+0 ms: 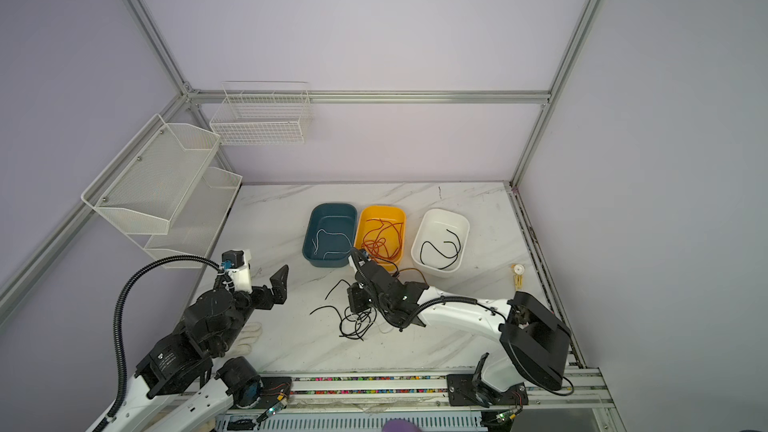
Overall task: Untangle the cables
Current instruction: 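Lift the black wire with the right gripper while the left reaches into the pile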
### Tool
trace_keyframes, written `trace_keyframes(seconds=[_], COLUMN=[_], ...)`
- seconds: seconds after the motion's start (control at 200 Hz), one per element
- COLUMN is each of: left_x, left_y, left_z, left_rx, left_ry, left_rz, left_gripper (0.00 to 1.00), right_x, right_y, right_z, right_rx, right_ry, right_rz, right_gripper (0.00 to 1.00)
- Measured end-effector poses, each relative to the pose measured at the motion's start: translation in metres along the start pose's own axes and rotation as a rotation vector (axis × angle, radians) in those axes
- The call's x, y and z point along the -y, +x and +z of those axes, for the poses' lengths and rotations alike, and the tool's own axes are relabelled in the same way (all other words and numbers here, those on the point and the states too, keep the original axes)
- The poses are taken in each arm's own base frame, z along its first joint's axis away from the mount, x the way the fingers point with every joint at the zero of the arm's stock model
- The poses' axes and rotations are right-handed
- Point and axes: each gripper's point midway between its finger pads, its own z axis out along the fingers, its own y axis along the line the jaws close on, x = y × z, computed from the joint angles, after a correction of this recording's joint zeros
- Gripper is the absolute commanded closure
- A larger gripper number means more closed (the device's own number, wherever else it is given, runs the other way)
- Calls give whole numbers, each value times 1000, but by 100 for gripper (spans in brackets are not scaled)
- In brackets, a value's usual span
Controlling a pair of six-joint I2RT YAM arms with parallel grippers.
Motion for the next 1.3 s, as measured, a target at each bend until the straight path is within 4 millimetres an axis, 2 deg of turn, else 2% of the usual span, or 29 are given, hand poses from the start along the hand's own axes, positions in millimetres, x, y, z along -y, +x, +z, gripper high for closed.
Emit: trace_keyframes(seconds=[0.145,0.245,0.395,0.67,1.035,1.3], left_x=[1,4,11,32,75,93], left_y=[1,3,5,9,20,34], left_z=[1,2,2,-2,-9,-6], left_rx=[-5,-16,-29,-51,-118,-195], left_ry=[6,19,54,184,423,503], left_rz=[2,7,16,18,37,51], left_gripper=[0,0,0,0,0,0], right_x=[-23,-35,-46,-69,-84,-106], right_y=[-38,-57,-74,-113,-139,-183], right_z=[-31,-47,-68,-117,-154,-207], right_rx=[113,171,231,367,446,559], right_ry=[-70,-105,-139,-215,-263,-303], right_rz=[-36,-55,-69,-69,-49,-58], right_gripper=[100,100,100,100,100,100])
